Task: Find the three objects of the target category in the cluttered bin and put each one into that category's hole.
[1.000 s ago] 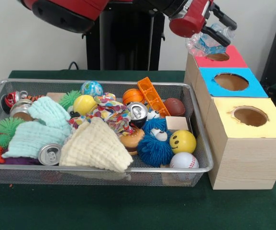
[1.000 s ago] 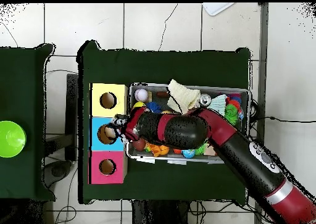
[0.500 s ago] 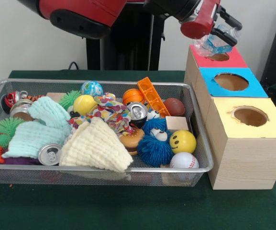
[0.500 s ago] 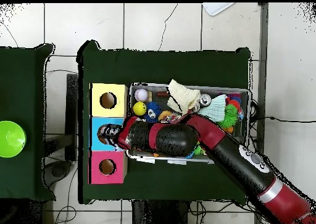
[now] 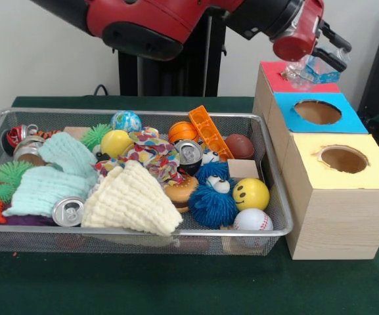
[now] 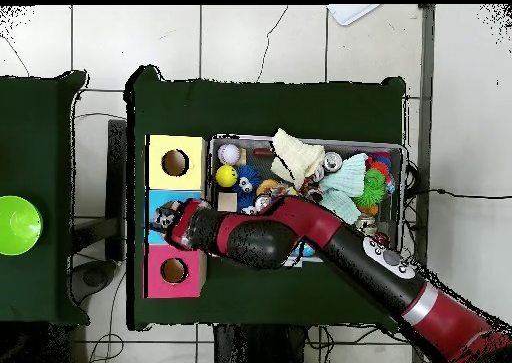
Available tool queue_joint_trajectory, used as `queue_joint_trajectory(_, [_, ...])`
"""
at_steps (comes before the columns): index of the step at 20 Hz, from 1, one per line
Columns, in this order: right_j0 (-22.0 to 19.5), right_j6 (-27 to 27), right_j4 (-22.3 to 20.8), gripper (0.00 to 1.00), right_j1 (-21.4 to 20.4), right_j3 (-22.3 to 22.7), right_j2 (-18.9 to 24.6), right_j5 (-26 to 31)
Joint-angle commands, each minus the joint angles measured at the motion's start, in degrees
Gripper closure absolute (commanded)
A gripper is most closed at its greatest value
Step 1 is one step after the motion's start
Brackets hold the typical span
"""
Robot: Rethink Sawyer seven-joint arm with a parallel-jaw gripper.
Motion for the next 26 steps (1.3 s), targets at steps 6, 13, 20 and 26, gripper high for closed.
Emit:
queue_joint_trajectory(6, [2.2, -0.9, -8.0, 1.0, 3.7, -1.2, -8.5, -8.0])
queue_joint_trajectory(13, [1.3, -4.4, -10.0, 1.0, 5.8, -1.6, -7.2, -9.2])
queue_joint_trajectory(20, [0.6, -4.6, -11.4, 1.0, 6.6, -1.7, -6.7, -10.0])
queue_joint_trajectory(26, [0.7, -4.8, -12.6, 1.0, 7.1, -2.1, -6.1, -11.3])
